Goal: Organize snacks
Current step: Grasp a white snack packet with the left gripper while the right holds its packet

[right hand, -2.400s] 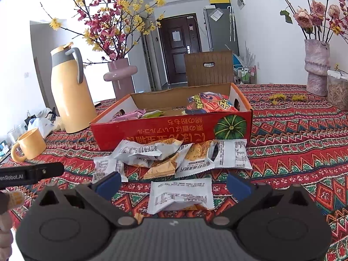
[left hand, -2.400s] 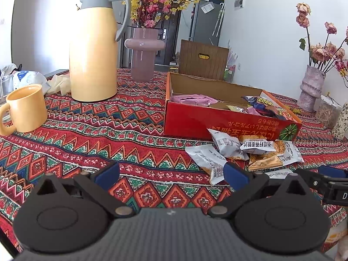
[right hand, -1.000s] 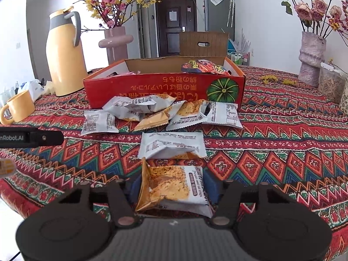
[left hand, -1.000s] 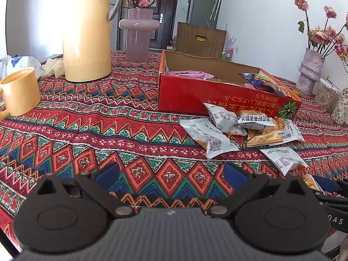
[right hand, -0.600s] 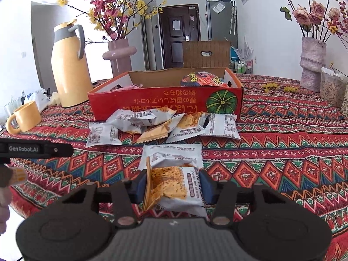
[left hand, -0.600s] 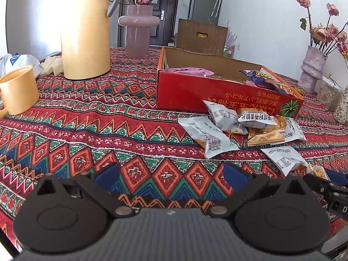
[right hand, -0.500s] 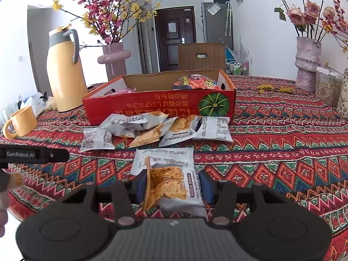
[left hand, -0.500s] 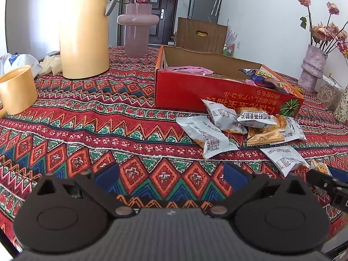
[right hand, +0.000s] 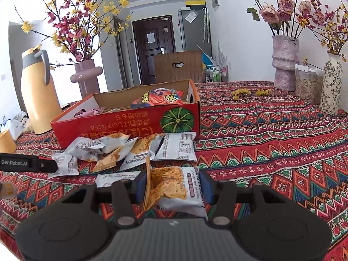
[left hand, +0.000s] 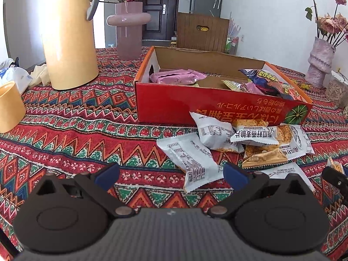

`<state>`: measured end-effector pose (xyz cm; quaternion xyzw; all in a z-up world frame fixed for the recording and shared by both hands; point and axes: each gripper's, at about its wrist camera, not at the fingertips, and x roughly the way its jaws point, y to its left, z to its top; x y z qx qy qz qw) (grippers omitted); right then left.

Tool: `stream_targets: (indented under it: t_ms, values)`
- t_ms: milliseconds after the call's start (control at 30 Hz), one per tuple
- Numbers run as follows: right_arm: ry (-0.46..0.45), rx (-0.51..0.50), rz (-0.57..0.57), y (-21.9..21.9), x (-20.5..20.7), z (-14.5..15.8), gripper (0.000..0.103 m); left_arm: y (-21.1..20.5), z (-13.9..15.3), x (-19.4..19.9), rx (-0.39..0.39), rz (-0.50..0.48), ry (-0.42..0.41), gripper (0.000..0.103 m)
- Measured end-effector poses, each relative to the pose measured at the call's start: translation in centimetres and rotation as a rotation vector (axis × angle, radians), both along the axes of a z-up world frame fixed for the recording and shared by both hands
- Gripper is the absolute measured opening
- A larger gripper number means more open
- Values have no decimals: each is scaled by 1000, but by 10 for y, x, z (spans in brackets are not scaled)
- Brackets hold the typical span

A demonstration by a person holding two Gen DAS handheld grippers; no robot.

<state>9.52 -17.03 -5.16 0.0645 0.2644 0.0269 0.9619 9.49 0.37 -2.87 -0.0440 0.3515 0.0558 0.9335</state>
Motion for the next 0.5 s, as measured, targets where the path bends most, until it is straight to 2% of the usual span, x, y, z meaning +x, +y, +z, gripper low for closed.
stream_targets:
  t_ms: [233,367,467,500]
  values:
    - [-17,16,-28,-13,14,0,49,-14,-6,27,30,6,41,98]
    - [-25,22,-33,-15,23,-2,49,-19,-15,40,33,12,77,78]
    - [-25,27,-33,-16,30,-4,49,-21,-18,44,37,16,85,73]
    - [-24,29,-32,-15,32,-5,49,-21,-18,44,35,14,82,68]
